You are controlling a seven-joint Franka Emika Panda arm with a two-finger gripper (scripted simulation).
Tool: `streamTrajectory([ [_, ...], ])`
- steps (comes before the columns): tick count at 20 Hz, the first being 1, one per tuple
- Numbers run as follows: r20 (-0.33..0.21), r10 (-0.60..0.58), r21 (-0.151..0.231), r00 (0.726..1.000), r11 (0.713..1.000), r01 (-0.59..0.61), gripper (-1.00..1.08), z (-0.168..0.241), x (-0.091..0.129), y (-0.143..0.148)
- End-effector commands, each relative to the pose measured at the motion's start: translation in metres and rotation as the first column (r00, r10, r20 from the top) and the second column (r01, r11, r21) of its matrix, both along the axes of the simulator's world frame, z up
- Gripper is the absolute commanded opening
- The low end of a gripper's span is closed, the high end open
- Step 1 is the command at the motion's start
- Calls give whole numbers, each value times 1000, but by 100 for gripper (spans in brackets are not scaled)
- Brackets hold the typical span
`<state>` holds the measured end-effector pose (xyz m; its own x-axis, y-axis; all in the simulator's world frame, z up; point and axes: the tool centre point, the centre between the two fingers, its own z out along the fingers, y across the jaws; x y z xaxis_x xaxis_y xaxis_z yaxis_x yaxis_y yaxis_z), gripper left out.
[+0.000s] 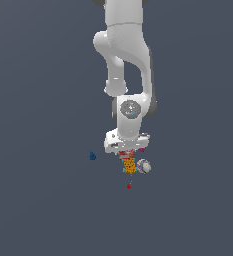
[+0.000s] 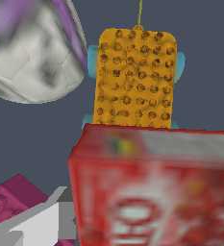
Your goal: Pick up a designated object from a clutter of objects.
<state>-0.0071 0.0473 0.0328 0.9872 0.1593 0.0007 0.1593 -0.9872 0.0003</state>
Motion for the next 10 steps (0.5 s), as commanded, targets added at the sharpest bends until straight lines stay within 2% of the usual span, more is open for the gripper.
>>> streamTrajectory([
  [1, -1, 1, 0, 1000, 1000, -1, -100, -1, 0, 1],
  [10, 1, 0, 0, 1000, 1000, 0, -100, 7, 2, -6],
])
